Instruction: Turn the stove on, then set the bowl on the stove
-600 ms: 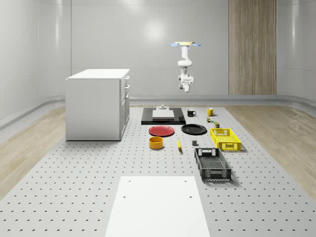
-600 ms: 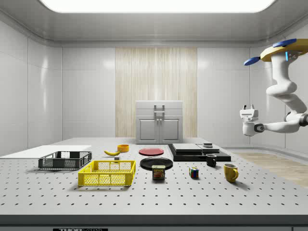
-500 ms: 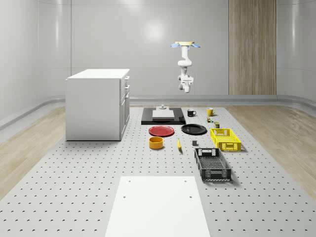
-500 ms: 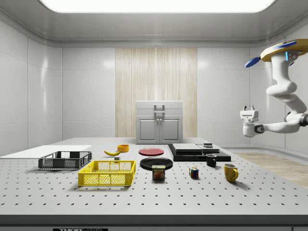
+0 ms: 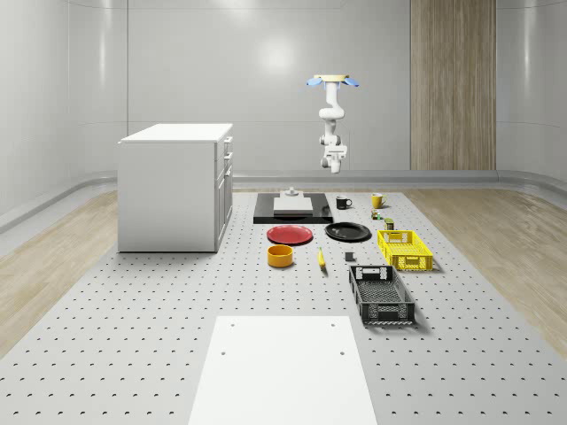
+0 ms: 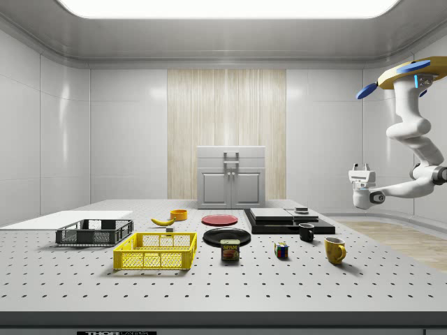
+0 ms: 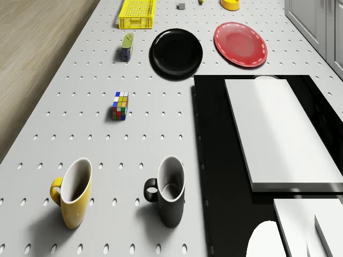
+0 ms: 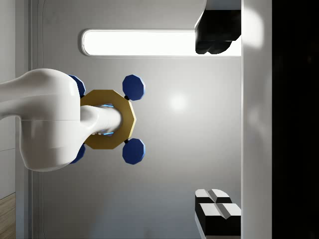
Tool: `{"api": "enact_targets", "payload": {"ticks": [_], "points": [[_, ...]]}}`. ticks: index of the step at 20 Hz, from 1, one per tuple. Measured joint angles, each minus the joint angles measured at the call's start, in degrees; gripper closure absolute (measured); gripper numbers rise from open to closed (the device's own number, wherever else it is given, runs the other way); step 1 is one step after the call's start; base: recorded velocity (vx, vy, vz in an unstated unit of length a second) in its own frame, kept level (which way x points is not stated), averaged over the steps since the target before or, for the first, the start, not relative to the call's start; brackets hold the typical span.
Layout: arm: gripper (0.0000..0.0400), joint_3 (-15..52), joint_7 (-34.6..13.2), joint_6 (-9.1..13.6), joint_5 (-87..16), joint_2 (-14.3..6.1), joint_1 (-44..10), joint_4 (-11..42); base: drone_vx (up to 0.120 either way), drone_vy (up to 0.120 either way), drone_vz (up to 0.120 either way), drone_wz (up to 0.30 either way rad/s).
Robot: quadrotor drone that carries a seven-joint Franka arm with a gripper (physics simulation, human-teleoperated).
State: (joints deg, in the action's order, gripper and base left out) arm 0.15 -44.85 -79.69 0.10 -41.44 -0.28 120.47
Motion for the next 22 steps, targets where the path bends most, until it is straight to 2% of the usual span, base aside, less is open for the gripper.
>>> {"api": "enact_targets", "payload": {"ticks": [4, 22], "points": [[0.0000, 0.0, 0.0, 1.1, 0.0, 0.8, 0.0, -2.1, 0.010, -0.010, 0.000, 0.000], [0.0000, 0.1, 0.1, 1.4, 0.0, 1.0, -0.2, -3.3, 0.120, -0.120, 0.000, 0.000]]}}
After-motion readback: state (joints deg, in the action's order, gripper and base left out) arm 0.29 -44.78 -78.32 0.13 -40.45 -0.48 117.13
